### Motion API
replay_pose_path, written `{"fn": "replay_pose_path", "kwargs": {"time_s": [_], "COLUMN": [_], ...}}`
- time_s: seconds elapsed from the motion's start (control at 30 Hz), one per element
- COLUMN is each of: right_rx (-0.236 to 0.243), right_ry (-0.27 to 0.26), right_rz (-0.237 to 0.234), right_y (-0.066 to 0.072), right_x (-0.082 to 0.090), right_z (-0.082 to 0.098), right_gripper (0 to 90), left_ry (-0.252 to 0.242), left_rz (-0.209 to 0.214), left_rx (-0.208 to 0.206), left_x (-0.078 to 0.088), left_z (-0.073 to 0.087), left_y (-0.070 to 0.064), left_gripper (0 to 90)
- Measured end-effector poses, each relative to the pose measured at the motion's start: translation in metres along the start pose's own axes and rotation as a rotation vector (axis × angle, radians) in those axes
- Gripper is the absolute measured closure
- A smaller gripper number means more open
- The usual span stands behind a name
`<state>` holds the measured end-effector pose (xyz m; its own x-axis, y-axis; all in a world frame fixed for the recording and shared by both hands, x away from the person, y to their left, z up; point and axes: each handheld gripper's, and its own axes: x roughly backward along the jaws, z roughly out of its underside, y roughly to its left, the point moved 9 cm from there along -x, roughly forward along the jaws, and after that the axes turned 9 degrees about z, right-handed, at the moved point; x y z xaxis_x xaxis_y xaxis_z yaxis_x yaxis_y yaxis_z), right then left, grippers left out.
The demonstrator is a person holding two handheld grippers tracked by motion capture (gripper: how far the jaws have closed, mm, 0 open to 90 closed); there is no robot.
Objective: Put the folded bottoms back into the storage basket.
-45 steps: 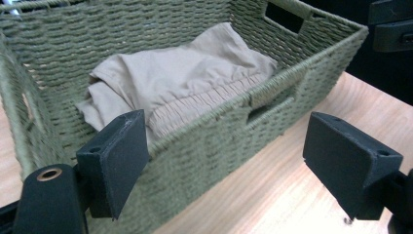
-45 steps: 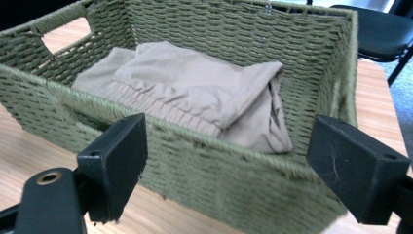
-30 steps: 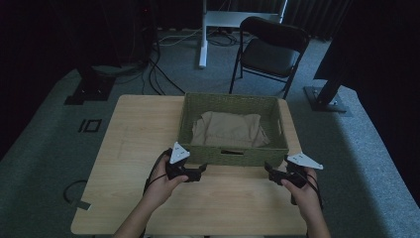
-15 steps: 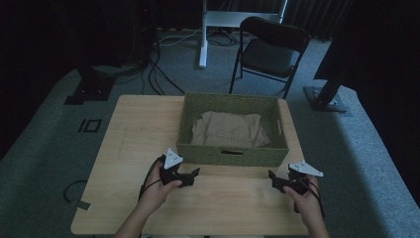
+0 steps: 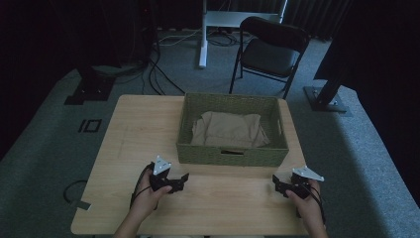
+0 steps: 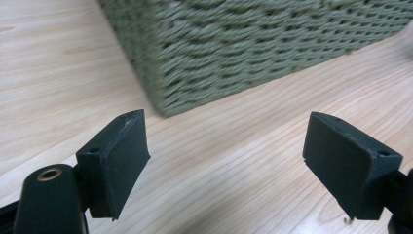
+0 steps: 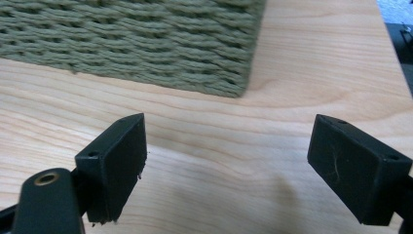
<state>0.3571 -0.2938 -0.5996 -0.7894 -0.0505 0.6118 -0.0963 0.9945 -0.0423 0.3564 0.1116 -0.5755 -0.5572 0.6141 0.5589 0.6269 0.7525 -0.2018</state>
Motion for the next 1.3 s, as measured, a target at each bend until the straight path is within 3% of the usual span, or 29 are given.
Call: {"fn": "replay_pose_path", "kwargs": {"time_s": [0.13,0.33,0.73,0.83,0.9,1.0,1.3], "right_rx": [-0.016,-0.023,-0.043,-0.042,-0.033,-0.012,0.005], "right_ry": [0.015,0.027,0.064,0.083,0.087,0.092,0.096], "right_rz": [0.010,0.028,0.040,0.046,0.055,0.066,0.078], "right_y": [-0.004,-0.011,-0.015,-0.014,-0.014,-0.013,-0.012], "right_x": [-0.001,0.000,0.001,0.001,0.001,0.001,0.000], "right_z": [0.004,0.009,0.019,0.021,0.022,0.022,0.023], "right_gripper": [13.9,13.9,14.1,14.2,14.2,14.2,13.4], "left_ry": [-0.019,-0.053,-0.063,-0.033,-0.044,-0.030,-0.004], "left_rz": [-0.017,-0.079,-0.204,-0.255,-0.291,-0.336,-0.372], "left_rx": [0.039,0.086,0.132,0.142,0.185,0.202,0.230], "left_x": [0.007,0.020,0.041,0.046,0.050,0.056,0.064], "left_z": [0.006,0.014,0.034,0.041,0.044,0.050,0.061], "left_y": [0.008,0.025,0.056,0.063,0.069,0.078,0.087], "left_gripper": [17.6,17.7,17.7,17.7,17.7,17.8,18.0]}}
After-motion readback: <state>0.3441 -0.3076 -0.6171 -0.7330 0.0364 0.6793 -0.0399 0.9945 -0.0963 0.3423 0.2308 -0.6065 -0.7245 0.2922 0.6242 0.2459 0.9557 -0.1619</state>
